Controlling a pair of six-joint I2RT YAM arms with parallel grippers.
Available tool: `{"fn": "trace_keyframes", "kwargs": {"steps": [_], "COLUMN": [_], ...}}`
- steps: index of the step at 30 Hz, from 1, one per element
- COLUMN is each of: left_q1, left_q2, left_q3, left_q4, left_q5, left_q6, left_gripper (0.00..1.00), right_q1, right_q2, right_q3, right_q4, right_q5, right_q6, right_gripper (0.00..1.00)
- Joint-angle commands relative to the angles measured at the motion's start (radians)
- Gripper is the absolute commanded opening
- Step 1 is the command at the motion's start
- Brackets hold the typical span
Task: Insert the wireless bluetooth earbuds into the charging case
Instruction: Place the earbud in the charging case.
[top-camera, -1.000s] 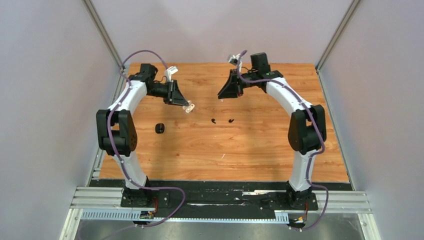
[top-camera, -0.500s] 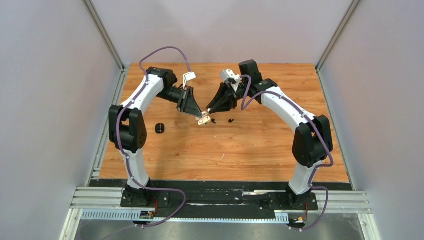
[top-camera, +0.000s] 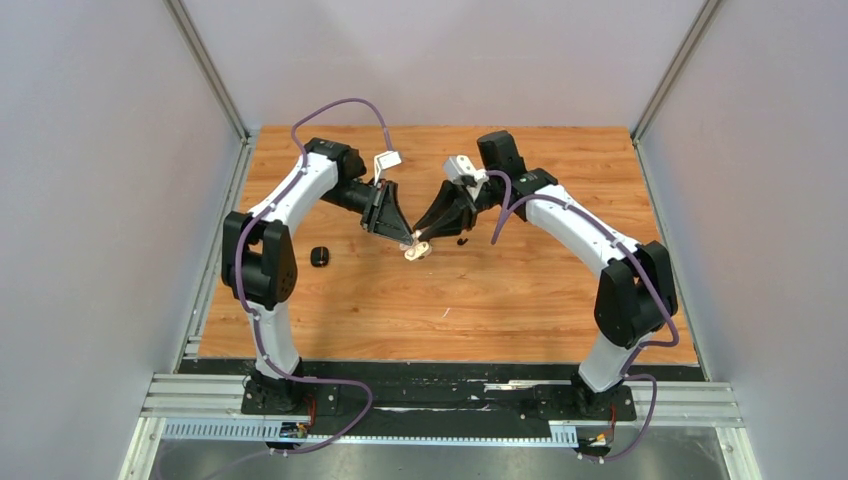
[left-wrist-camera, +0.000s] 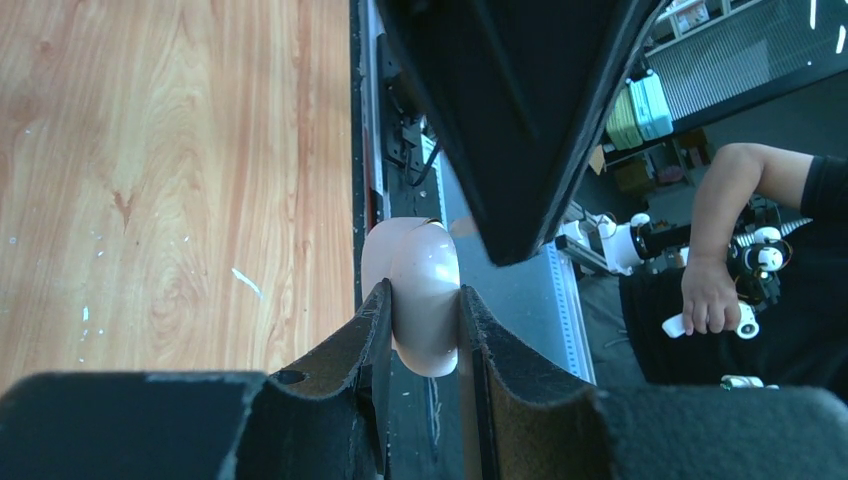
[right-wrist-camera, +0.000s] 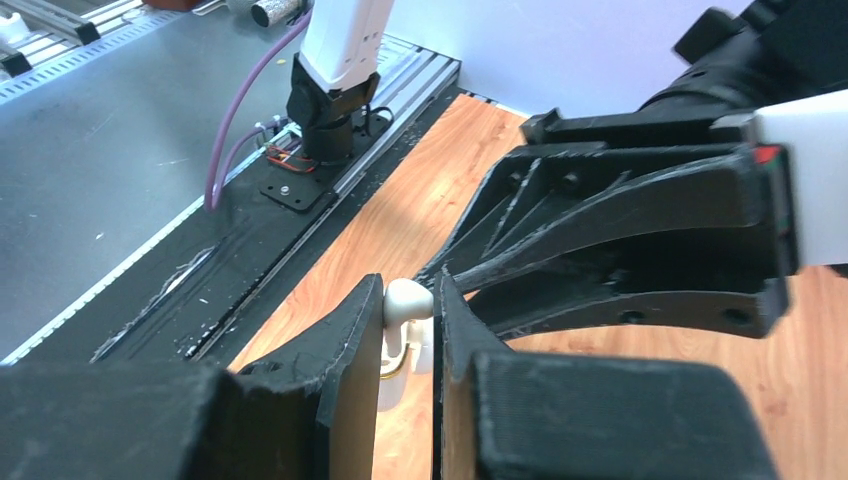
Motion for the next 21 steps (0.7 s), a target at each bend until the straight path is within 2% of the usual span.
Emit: {"fn": "trace_keyframes", "kwargs": {"steps": [1, 21], "left_q1": [-0.003, -0.008], "left_q2": [-0.085, -0.117], "left_q3": [0.002, -0.028], "left_q4": [-0.109, -0.107], "left_q5": [0.051, 0.06], "left_q6": [0.023, -0.019], "left_gripper": [0.0, 0.0], "right_q1": [0.015, 0.044], "right_q2": [-0.053, -0.068], "right_q3": [-0.046, -0.075], "right_q4": [0.011, 0.011], "right_q5": [-0.349, -0.223], "right_q6": [-0.081, -0.156], "right_gripper": [0.03, 0.06]}}
